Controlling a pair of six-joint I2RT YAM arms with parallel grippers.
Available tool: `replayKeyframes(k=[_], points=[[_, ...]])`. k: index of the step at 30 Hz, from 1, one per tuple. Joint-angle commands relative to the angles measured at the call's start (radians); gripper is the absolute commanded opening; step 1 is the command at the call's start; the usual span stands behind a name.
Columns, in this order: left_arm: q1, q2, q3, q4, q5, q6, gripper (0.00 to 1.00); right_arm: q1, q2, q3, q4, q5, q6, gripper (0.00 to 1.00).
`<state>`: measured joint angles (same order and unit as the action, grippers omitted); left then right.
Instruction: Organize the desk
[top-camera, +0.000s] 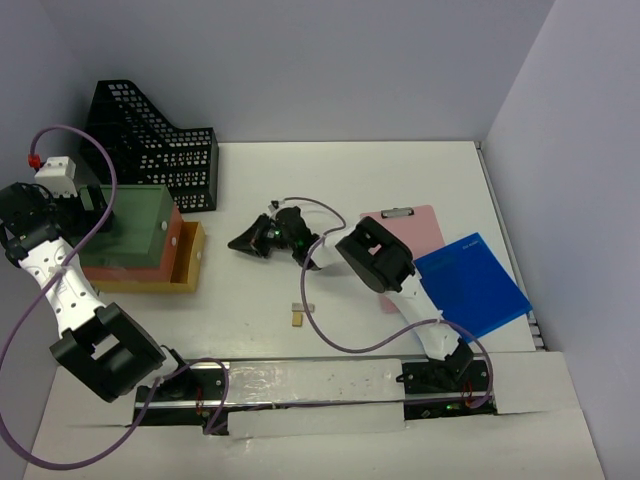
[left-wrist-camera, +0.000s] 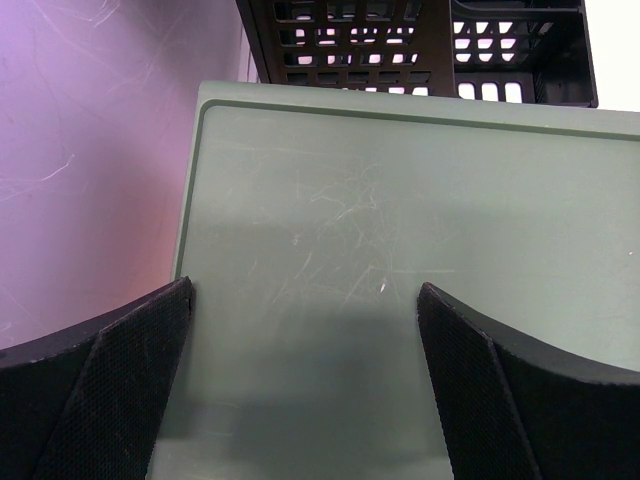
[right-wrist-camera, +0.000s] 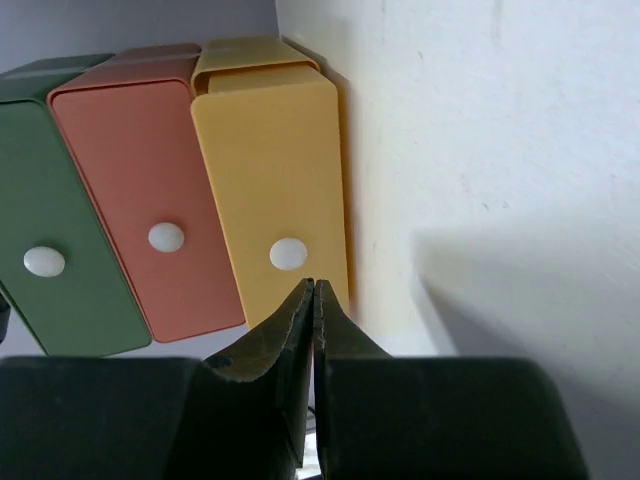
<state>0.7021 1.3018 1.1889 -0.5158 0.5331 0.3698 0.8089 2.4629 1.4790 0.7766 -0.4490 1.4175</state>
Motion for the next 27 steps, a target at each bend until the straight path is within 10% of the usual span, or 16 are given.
replayKeyframes(k=[1, 17, 27], points=[[0.001, 0.042, -0.040, -0.217, -0.016, -0.040, 0.99, 0.000, -0.154, -0.030, -0.034, -0.033, -0.184, 0.17], [0.002, 0.031, 0.055, -0.263, 0.021, -0.034, 0.99, 0.128, -0.699, -0.147, -1.141, 0.493, -1.358, 0.63], [0.001, -0.011, 0.070, -0.286, 0.015, -0.027, 0.99, 0.205, -0.789, -0.286, -1.138, 0.433, -1.421, 0.68]])
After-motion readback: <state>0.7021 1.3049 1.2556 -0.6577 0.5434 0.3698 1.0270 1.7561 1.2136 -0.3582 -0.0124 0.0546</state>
